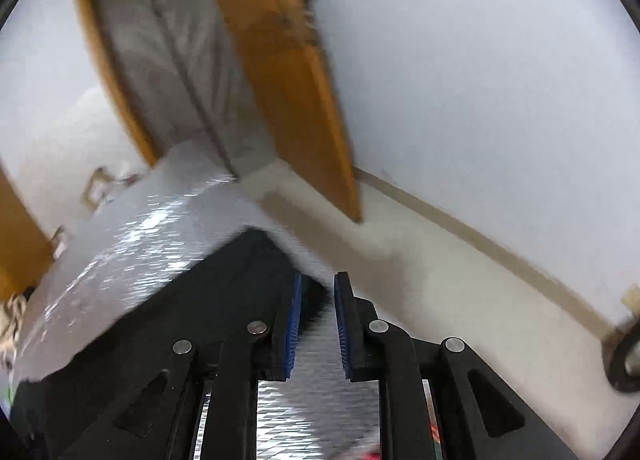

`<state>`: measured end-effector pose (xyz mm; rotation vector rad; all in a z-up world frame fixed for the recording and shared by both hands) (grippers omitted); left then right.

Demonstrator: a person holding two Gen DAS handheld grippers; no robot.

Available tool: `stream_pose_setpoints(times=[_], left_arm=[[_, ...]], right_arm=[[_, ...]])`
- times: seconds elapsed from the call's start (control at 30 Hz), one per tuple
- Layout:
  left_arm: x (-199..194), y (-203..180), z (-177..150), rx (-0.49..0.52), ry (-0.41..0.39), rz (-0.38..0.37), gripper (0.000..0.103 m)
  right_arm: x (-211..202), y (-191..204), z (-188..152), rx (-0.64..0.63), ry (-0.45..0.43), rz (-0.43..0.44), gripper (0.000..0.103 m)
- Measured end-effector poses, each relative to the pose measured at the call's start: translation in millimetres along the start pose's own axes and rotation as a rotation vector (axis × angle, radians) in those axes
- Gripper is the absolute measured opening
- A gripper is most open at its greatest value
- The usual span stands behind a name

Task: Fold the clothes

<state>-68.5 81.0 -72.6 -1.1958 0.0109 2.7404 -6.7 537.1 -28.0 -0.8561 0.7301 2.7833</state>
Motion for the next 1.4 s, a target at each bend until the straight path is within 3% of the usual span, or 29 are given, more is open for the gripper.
stream_pose_setpoints(times=[0.17, 0.3, 0.5, 0.77, 0.93, 1.0, 1.07, 1.33, 1.4], left_arm=[[-12.8, 4.9, 7.3, -0.001, -0.032, 0.018, 0.005], [-19.1, 24.8, 14.8, -0.033, -0.058, 0.061, 0.005], [-9.9, 46.5, 0.1, -0.077, -0.013, 0.091, 0.005], [-6.5, 51.3, -4.4, -0.116, -0.009, 0.045, 0.005], [-5.2, 53.9, -4.6, -0.131, -0.006, 0.027, 0.005], [-4.9, 55.0, -4.1, -0.134, -0.006, 0.023, 0.005], [-5.1, 53.8, -3.6, -0.135, -0.006, 0.023, 0.005], [-6.3, 52.7, -4.4, -0.133, -0.009, 0.027, 0.005], [-9.6, 54.6, -2.8, -0.134, -0.02, 0.043, 0.005]], right_arm=[[30.2, 97.0, -34.8, -0.139, 0.148, 0.243, 0.02], [47.8, 192.4, -75.2, -0.375, 0.274, 0.413, 0.02], [79.4, 284.9, -128.2, -0.741, 0.389, 0.537, 0.022], [109.5, 291.4, -138.8, -0.857, 0.487, 0.516, 0.023], [113.8, 289.0, -140.6, -0.825, 0.515, 0.549, 0.022], [114.0, 288.8, -139.7, -0.808, 0.515, 0.561, 0.008], [113.6, 289.6, -136.0, -0.792, 0.502, 0.565, 0.003], [104.8, 295.4, -118.4, -0.745, 0.442, 0.571, 0.0], [100.7, 296.7, -115.4, -0.741, 0.431, 0.576, 0.004]])
Point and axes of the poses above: each gripper's, at about its wrist camera, not at the fingertips, and x roughly the way its jaws point, y to its left, z to its top, the point moved 10 cm from there along x, roughly the way its jaws point, and after that the axes turned 13 degrees about z, right-handed, at the moved point
